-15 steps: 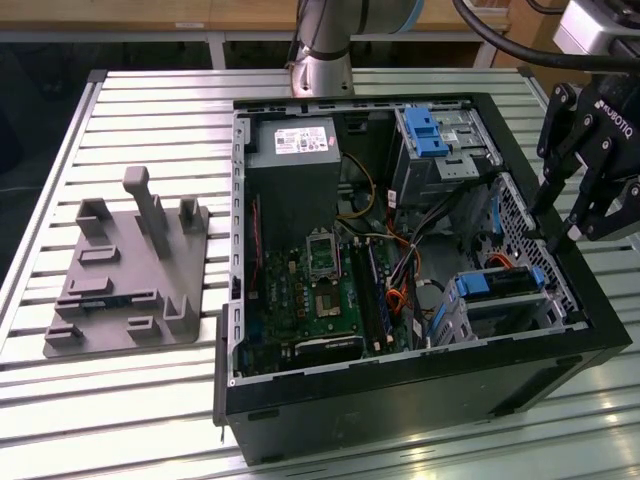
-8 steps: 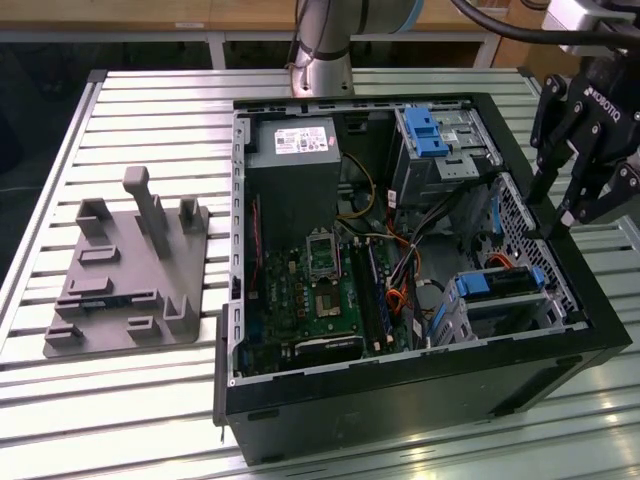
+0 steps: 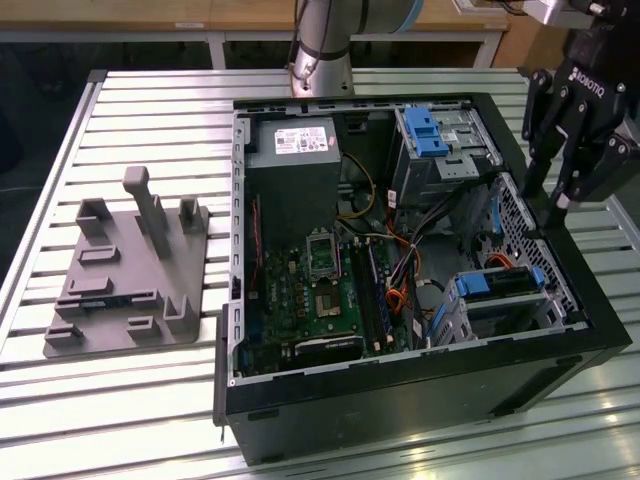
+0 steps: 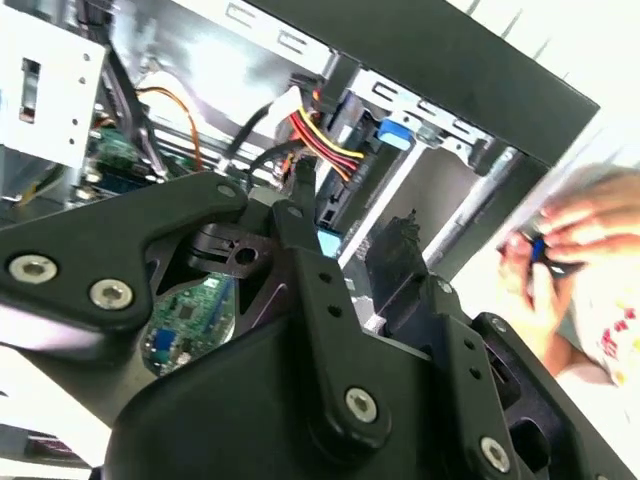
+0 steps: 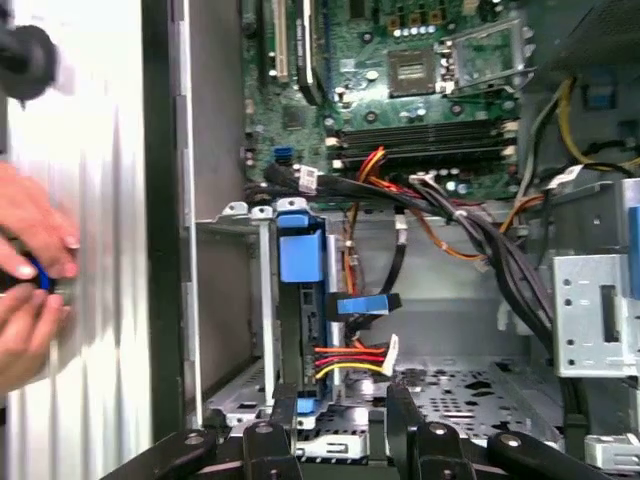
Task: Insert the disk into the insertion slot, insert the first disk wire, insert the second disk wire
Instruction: 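Insert the second disk wire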
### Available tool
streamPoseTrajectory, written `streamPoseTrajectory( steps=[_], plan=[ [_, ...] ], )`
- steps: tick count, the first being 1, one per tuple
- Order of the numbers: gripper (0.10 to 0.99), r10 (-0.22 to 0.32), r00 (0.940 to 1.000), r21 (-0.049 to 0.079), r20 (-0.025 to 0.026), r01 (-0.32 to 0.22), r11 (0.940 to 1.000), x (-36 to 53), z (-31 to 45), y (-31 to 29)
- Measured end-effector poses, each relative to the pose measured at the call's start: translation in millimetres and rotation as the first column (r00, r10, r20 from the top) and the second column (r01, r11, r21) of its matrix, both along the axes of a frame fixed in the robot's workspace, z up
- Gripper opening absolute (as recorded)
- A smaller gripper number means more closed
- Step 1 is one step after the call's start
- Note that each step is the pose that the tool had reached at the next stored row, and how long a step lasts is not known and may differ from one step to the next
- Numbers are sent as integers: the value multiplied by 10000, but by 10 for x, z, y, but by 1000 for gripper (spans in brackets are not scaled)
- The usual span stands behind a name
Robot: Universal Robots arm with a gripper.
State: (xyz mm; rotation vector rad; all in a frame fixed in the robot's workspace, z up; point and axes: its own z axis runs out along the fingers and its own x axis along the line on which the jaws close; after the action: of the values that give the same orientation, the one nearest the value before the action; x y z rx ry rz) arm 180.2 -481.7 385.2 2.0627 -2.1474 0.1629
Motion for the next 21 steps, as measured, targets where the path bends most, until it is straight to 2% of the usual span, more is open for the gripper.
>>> streamPoseTrajectory(
  steps=[3,6,7,8,9,11,14,17,21],
  plan=[
    [482,0,10000,-539,-18,0,9985,0,-1,56],
    [482,-4,10000,-1088,-27,1,9941,-5,-4,113],
    [482,-5,10000,-1245,-27,1,9922,-9,-9,138],
    [482,-3,10000,-1344,-25,0,9909,-15,-16,171],
    [482,-3,10000,-1361,-10,2,9907,-24,-29,208],
    [482,-3,10000,-1361,49,9,9907,-49,-49,276],
    [482,-2,9999,-1398,115,18,9902,-128,-86,341],
    [482,11,9999,-1631,128,10,9866,-177,-107,370],
    [482,31,9999,-1818,146,-4,9833,-249,-151,421]
  ],
)
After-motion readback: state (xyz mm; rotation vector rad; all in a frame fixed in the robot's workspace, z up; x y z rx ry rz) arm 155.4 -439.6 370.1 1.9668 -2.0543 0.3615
